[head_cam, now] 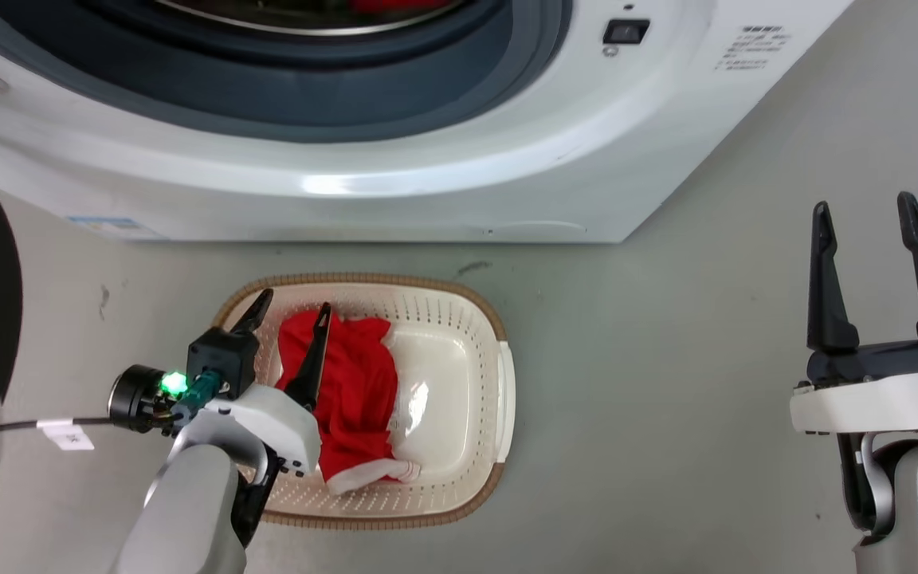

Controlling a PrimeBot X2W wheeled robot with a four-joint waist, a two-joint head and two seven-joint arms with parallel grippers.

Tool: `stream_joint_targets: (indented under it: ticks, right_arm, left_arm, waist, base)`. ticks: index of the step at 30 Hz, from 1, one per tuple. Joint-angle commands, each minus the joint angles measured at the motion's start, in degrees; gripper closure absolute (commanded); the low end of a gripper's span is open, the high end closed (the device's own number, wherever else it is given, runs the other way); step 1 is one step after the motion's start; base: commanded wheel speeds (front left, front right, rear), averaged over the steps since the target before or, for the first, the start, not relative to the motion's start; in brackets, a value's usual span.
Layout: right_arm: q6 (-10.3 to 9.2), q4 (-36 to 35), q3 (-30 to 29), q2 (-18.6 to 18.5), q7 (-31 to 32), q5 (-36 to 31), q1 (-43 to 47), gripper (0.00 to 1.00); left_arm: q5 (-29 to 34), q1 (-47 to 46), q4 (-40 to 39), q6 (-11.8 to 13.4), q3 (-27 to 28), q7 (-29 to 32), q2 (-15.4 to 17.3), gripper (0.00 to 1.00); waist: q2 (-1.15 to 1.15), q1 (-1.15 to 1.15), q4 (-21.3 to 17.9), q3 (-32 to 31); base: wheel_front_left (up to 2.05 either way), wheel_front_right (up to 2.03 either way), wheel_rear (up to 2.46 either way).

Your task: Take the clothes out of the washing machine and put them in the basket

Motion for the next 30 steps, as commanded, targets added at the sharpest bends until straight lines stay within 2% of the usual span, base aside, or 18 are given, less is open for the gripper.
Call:
stream_joint_targets:
  ticks: [1, 11, 15, 20, 21, 24, 30]
  right_arm:
    - [-0.06, 0.35, 0.22, 0.02, -0.13, 0.44, 1.11, 0.00]
    - [-0.06, 1.05, 1.55, 0.01, -0.13, 2.42, 3.05, 0.00]
    - [-0.06, 1.08, 2.60, 0.02, -0.13, 3.26, 2.94, 0.00]
    - [-0.06, 0.53, 3.01, 0.04, -0.12, 5.80, 2.89, 0.00]
    - [-0.06, 0.28, 3.44, 0.03, -0.12, 6.74, 2.95, 0.00]
    - [-0.07, -0.04, 3.17, 0.03, -0.13, 8.17, 2.45, 0.00]
    - [-0.07, -0.47, 4.66, 0.08, -0.12, 12.68, 0.47, 0.00]
  left_arm:
    - [0.42, 1.74, -2.48, -0.19, 0.85, -0.14, -0.54, 0.00]
    - [2.40, 5.23, -12.99, -0.24, 3.73, -0.13, 0.51, 0.00]
    - [1.70, 2.99, -14.95, -0.27, 2.75, -0.13, 2.77, 0.00]
    - [-1.39, -2.77, -11.66, -0.22, -1.34, 0.19, 8.82, 0.00]
    - [-4.30, -8.52, -9.89, -0.23, -3.12, 3.42, 12.39, 0.00]
    - [-7.87, -15.42, -8.39, -0.23, -3.60, 8.94, 14.65, 0.00]
    - [-10.82, -32.04, -5.01, -0.24, -6.83, 23.38, 20.78, 0.00]
  waist:
    - [0.00, 0.01, -0.36, -3.07]
    - [0.00, 0.01, -2.85, -6.64]
    - [0.00, 0.01, -5.18, -6.08]
    - [0.00, 0.01, -9.47, -3.66]
    - [0.00, 0.01, -12.24, -1.26]
    - [0.00, 0.01, -14.60, 1.58]
    - [0.00, 0.01, -19.83, 8.78]
  base:
    - [0.00, 0.00, 0.00]
    - [0.00, 0.00, 0.00]
    - [0.00, 0.00, 0.00]
    - [0.00, 0.00, 0.00]
    - [0.00, 0.00, 0.00]
    - [0.00, 0.00, 0.00]
    - [0.00, 0.00, 0.00]
